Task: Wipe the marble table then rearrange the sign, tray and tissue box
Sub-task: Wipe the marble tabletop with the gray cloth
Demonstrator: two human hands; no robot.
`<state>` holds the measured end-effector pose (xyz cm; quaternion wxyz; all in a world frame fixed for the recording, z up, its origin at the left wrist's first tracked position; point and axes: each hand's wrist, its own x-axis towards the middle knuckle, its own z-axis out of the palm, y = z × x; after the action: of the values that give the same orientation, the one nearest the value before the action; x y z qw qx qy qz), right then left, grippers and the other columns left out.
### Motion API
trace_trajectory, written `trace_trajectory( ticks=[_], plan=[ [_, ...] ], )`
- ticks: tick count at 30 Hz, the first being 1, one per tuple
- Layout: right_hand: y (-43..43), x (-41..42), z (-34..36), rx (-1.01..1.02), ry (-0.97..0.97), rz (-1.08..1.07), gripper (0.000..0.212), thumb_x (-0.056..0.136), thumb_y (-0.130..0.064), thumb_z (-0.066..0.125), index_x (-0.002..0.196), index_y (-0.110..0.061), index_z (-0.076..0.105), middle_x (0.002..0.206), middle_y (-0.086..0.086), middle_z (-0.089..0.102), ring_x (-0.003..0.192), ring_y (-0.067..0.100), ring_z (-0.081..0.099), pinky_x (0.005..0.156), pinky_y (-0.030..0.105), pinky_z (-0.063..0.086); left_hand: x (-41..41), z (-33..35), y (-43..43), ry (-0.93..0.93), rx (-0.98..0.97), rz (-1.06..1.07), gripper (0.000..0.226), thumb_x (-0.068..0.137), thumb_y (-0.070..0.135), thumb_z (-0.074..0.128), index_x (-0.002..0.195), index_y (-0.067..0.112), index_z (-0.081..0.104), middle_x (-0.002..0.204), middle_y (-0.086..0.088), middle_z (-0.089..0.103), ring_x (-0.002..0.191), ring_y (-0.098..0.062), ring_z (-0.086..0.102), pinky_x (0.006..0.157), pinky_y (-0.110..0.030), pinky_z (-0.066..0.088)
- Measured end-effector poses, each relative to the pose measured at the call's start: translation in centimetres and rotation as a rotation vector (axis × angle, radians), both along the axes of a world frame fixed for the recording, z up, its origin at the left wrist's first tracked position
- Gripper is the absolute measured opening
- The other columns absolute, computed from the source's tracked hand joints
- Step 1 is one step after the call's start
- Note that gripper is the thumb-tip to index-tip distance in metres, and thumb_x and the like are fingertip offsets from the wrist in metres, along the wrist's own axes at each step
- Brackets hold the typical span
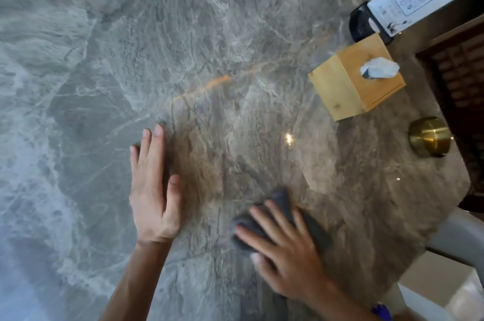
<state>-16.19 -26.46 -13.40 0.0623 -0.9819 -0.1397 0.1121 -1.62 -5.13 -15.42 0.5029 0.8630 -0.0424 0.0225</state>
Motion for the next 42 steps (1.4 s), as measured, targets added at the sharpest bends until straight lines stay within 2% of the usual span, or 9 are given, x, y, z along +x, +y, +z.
trace_trajectory(
  ticks=[4, 7, 10, 16, 22, 28, 31, 35, 42],
  plan=[
    [-3.8, 7.0, -1.2, -0.087, -0.025, -0.457, 0.052, 0.100, -0.050, 0.023, 0.152, -0.048, 0.020, 0.165, -0.009, 0.016, 0.153, 0.017, 0.012, 0.116, 0.059, 0.025, 0.1, 0.1, 0.1, -0.021, 0.028, -0.018, 0.062, 0.094, 0.024, 0.031, 0.149, -0.005, 0.030, 0.159, -0.010, 0.032, 0.152, -0.026, 0.021, 0.124, -0.056, 0.011],
    [-2.1, 18.4, -2.2, -0.094, -0.130, -0.573, 0.054, 0.100, -0.051, 0.025, 0.153, -0.045, 0.020, 0.165, -0.006, 0.018, 0.153, 0.020, 0.012, 0.118, 0.057, 0.022, 0.2, 0.2, 0.1, -0.018, 0.026, -0.030, 0.061, 0.094, 0.024, 0.031, 0.149, -0.003, 0.032, 0.159, -0.008, 0.033, 0.152, -0.025, 0.022, 0.125, -0.053, 0.010],
    [2.8, 23.0, -2.4, -0.025, -0.184, -0.535, 0.056, 0.097, -0.050, 0.034, 0.152, -0.044, 0.026, 0.164, -0.005, 0.023, 0.153, 0.021, 0.016, 0.118, 0.056, 0.021, 0.1, 0.3, 0.1, -0.017, 0.063, -0.044, 0.059, 0.094, 0.024, 0.030, 0.149, 0.002, 0.037, 0.157, -0.008, 0.037, 0.152, -0.023, 0.022, 0.125, -0.053, 0.010],
    [0.0, 6.7, -0.1, 0.026, -0.018, -0.047, 0.050, 0.100, -0.044, 0.038, 0.150, -0.044, 0.031, 0.163, -0.011, 0.022, 0.153, 0.013, 0.013, 0.117, 0.054, 0.025, 0.3, -0.2, 0.0, -0.022, 0.238, -0.041, 0.056, 0.089, 0.020, 0.032, 0.139, 0.009, 0.055, 0.153, -0.005, 0.044, 0.150, -0.024, 0.027, 0.123, -0.055, 0.015],
    [0.4, 19.9, -1.9, -0.016, -0.097, -0.671, 0.054, 0.099, -0.050, 0.026, 0.152, -0.047, 0.018, 0.166, -0.009, 0.016, 0.154, 0.018, 0.008, 0.119, 0.057, 0.017, 0.3, -0.3, -0.4, -0.018, 0.359, -0.034, 0.058, 0.077, 0.021, 0.037, 0.128, 0.012, 0.065, 0.149, 0.001, 0.050, 0.148, -0.024, 0.032, 0.125, -0.051, 0.012],
    [2.3, 7.3, -0.5, 0.016, -0.029, -0.096, 0.053, 0.100, -0.045, 0.037, 0.152, -0.046, 0.025, 0.165, -0.012, 0.015, 0.154, 0.013, 0.006, 0.121, 0.052, 0.017, 0.3, -0.4, -0.6, 0.002, 0.426, -0.034, 0.062, 0.075, 0.020, 0.040, 0.132, 0.016, 0.063, 0.150, 0.003, 0.048, 0.149, -0.022, 0.031, 0.124, -0.050, 0.014],
    [-3.3, 5.1, -0.6, -0.055, 0.004, -0.290, 0.052, 0.100, -0.051, 0.031, 0.151, -0.048, 0.024, 0.165, -0.011, 0.017, 0.153, 0.015, 0.011, 0.118, 0.057, 0.021, 0.4, -0.3, -0.8, 0.010, 0.485, -0.068, 0.066, 0.074, 0.022, 0.040, 0.137, 0.017, 0.057, 0.154, 0.003, 0.043, 0.150, -0.022, 0.028, 0.124, -0.052, 0.012],
    [-2.2, 13.7, -1.4, -0.087, -0.037, -0.667, 0.062, 0.096, -0.067, 0.022, 0.153, -0.047, 0.013, 0.166, -0.007, 0.012, 0.154, 0.021, 0.007, 0.119, 0.060, 0.014, 0.4, -0.3, -1.0, 0.013, 0.491, -0.063, 0.065, 0.077, 0.024, 0.039, 0.141, 0.019, 0.054, 0.156, 0.004, 0.040, 0.151, -0.022, 0.025, 0.124, -0.052, 0.009],
    [4.3, 10.5, -1.2, 0.052, -0.112, -0.198, 0.054, 0.098, -0.049, 0.041, 0.151, -0.043, 0.030, 0.163, -0.014, 0.024, 0.153, 0.011, 0.013, 0.121, 0.048, 0.018, -0.2, 0.2, -0.1, -0.001, 0.090, -0.024, 0.061, 0.081, 0.018, 0.036, 0.139, 0.013, 0.054, 0.149, -0.003, 0.050, 0.150, -0.024, 0.028, 0.124, -0.056, 0.007]
  ],
)
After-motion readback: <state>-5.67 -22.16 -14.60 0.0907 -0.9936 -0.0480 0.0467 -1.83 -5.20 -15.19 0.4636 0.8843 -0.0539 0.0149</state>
